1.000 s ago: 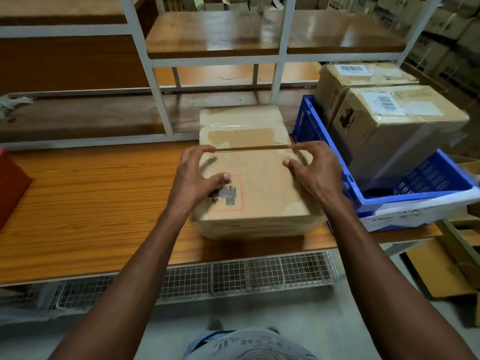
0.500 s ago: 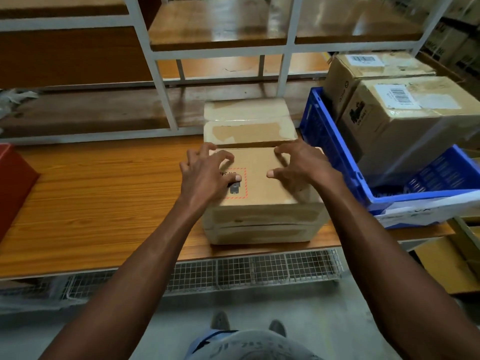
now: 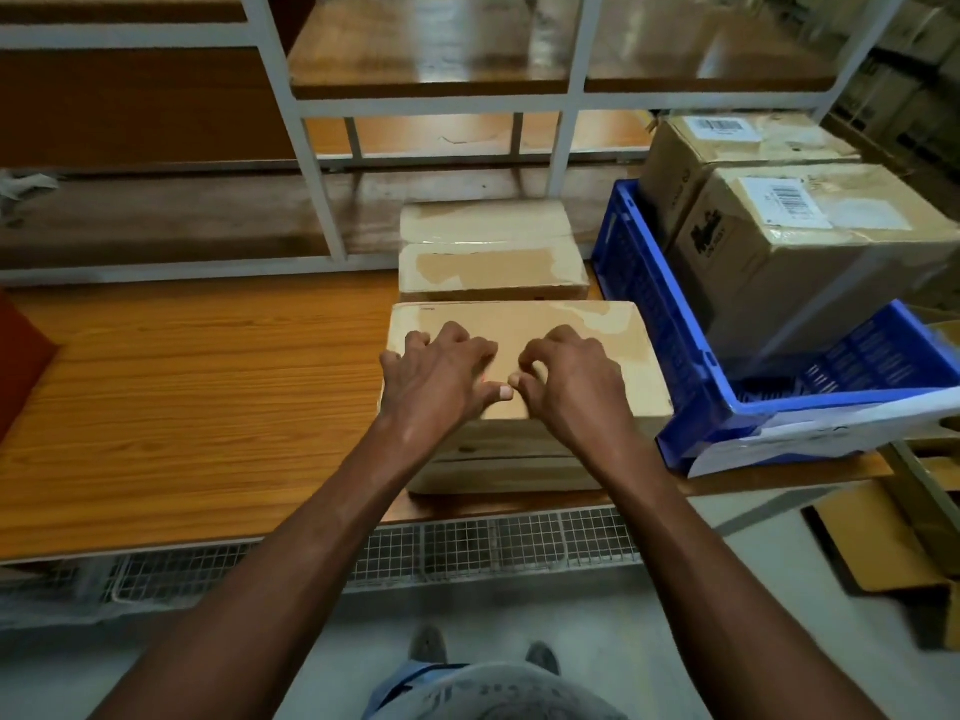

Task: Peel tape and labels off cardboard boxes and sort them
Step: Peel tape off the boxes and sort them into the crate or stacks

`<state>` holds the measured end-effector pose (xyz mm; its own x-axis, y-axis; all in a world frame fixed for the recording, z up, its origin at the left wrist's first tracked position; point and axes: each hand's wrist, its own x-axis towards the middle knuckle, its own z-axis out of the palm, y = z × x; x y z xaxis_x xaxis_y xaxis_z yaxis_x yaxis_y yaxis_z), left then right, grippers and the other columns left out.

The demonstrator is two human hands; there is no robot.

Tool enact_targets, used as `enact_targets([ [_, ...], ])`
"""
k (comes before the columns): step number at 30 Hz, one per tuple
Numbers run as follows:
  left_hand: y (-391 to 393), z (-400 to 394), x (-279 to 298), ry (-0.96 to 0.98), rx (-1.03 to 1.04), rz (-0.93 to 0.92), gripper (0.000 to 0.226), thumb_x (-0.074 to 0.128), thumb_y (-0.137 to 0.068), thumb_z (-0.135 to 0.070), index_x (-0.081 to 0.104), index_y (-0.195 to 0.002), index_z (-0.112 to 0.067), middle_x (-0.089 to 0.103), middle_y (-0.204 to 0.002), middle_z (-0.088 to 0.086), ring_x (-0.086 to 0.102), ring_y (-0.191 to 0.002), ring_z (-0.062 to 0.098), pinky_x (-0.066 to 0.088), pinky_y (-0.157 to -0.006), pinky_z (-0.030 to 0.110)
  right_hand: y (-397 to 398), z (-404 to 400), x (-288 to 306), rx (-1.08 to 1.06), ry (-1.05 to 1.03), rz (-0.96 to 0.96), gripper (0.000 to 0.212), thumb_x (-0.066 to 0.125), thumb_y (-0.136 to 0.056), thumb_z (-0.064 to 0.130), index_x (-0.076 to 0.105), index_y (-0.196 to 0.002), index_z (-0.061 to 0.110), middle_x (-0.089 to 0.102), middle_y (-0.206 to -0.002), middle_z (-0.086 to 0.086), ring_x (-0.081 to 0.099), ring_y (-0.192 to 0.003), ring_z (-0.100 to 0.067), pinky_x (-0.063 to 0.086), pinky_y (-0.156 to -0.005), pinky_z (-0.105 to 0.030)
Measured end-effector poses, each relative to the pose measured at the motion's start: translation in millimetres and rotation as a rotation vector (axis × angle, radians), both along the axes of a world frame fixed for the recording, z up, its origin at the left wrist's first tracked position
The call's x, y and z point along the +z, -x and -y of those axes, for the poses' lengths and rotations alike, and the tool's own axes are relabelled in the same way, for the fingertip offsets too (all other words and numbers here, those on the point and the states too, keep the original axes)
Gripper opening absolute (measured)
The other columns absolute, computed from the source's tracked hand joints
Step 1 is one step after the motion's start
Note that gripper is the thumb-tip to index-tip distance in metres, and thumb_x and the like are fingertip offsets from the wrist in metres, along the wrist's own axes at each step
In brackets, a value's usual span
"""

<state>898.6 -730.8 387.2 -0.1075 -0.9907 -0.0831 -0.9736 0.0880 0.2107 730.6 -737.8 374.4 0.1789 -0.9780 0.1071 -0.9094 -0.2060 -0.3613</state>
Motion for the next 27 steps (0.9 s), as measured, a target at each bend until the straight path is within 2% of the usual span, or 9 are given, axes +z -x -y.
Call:
enact_targets([
  [4, 3.1, -11.1, -5.5, 0.045, 0.000, -0.021, 0.052, 0.052, -0.097, -0.062, 0.048, -0.144, -0.040, 0.041, -0.158, -0.002, 0.034, -0.145, 0.031, 0.032, -0.110, 0.052, 12.6, -6.4, -7.2, -0.002, -0.027, 0.111, 0.034, 0.065, -0.097, 0.048, 0.071, -0.124, 0.027, 0.058, -0.139, 0.002, 0.053, -0.124, -0.022, 0.040, -0.100, -0.044],
  [9, -5.6, -23.2, -15.2, 0.119, 0.004, -0.075, 0.044, 0.054, -0.096, -0.061, 0.056, -0.137, -0.044, 0.049, -0.147, -0.008, 0.040, -0.136, 0.023, 0.034, -0.105, 0.046, 26.7, 0.4, -3.6, 0.073, -0.144, 0.150, 0.054, 0.072, -0.089, 0.054, 0.064, -0.137, 0.032, 0.051, -0.150, 0.006, 0.051, -0.133, -0.020, 0.044, -0.105, -0.044],
  [11, -10.8, -20.7, -18.8, 0.121, 0.008, -0.093, 0.047, 0.054, -0.096, -0.062, 0.054, -0.139, -0.046, 0.048, -0.149, -0.010, 0.039, -0.137, 0.021, 0.032, -0.106, 0.045, 34.5, -2.4, -6.3, 0.091, -0.197, 0.145, 0.061, 0.070, -0.089, 0.060, 0.057, -0.144, 0.038, 0.041, -0.160, 0.009, 0.038, -0.147, -0.020, 0.030, -0.118, -0.053],
  [13, -16.2, -16.4, -23.3, 0.144, 0.020, -0.114, 0.049, 0.052, -0.095, -0.064, 0.054, -0.140, -0.046, 0.049, -0.148, -0.012, 0.040, -0.137, 0.018, 0.030, -0.109, 0.045, 40.9, -9.7, -12.4, 0.032, -0.198, 0.085, 0.068, 0.058, -0.088, 0.075, 0.046, -0.149, 0.047, 0.026, -0.168, 0.011, 0.015, -0.158, -0.022, 0.004, -0.122, -0.062],
  [16, -25.6, -21.6, -38.1, 0.240, 0.089, -0.187, 0.048, 0.049, -0.095, -0.066, 0.058, -0.137, -0.044, 0.050, -0.146, -0.010, 0.039, -0.136, 0.016, 0.029, -0.111, 0.049, 46.3, -23.5, -23.0, -0.145, -0.159, 0.046, 0.084, 0.039, -0.082, 0.092, 0.029, -0.155, 0.052, 0.007, -0.173, 0.008, -0.010, -0.158, -0.031, -0.007, -0.120, -0.065],
  [19, -36.0, -35.3, -59.4, 0.302, 0.276, -0.370, 0.048, 0.053, -0.095, -0.064, 0.056, -0.138, -0.043, 0.038, -0.153, -0.003, 0.034, -0.140, 0.022, 0.035, -0.109, 0.053, 51.1, -29.9, -28.0, -0.280, -0.159, 0.176, 0.075, 0.043, -0.089, 0.084, 0.031, -0.155, 0.052, 0.003, -0.173, 0.008, -0.013, -0.157, -0.037, 0.003, -0.120, -0.068],
  [21, -42.2, -43.7, -68.4, 0.300, 0.406, -0.575, 0.055, 0.056, -0.093, -0.065, 0.049, -0.143, -0.043, 0.033, -0.154, -0.003, 0.040, -0.136, 0.025, 0.051, -0.098, 0.051, 52.9, -30.0, -28.4, -0.290, -0.152, 0.212, 0.072, 0.046, -0.091, 0.079, 0.033, -0.155, 0.050, 0.004, -0.172, 0.009, 0.003, -0.155, -0.040, 0.020, -0.118, -0.068],
  [24, -41.5, -53.2, -73.5, 0.128, 0.523, -1.001, 0.073, 0.058, -0.091, -0.069, 0.034, -0.152, -0.037, 0.051, -0.143, -0.003, 0.062, -0.114, 0.012, 0.059, -0.076, 0.033, 53.3, -27.1, -29.0, -0.282, -0.124, 0.201, 0.070, 0.048, -0.092, 0.077, 0.035, -0.154, 0.048, 0.008, -0.171, 0.008, 0.023, -0.144, -0.040, 0.035, -0.111, -0.060],
  [27, -34.2, -56.5, -77.0, 0.065, 0.560, -1.169, 0.078, 0.050, -0.085, -0.082, 0.046, -0.146, -0.034, 0.068, -0.128, -0.007, 0.067, -0.115, 0.016, 0.058, -0.090, 0.043, 54.3, -22.1, -29.5, -0.279, -0.115, 0.221, 0.070, 0.052, -0.091, 0.076, 0.039, -0.153, 0.047, 0.011, -0.170, 0.009, 0.026, -0.141, -0.040, 0.037, -0.109, -0.059],
])
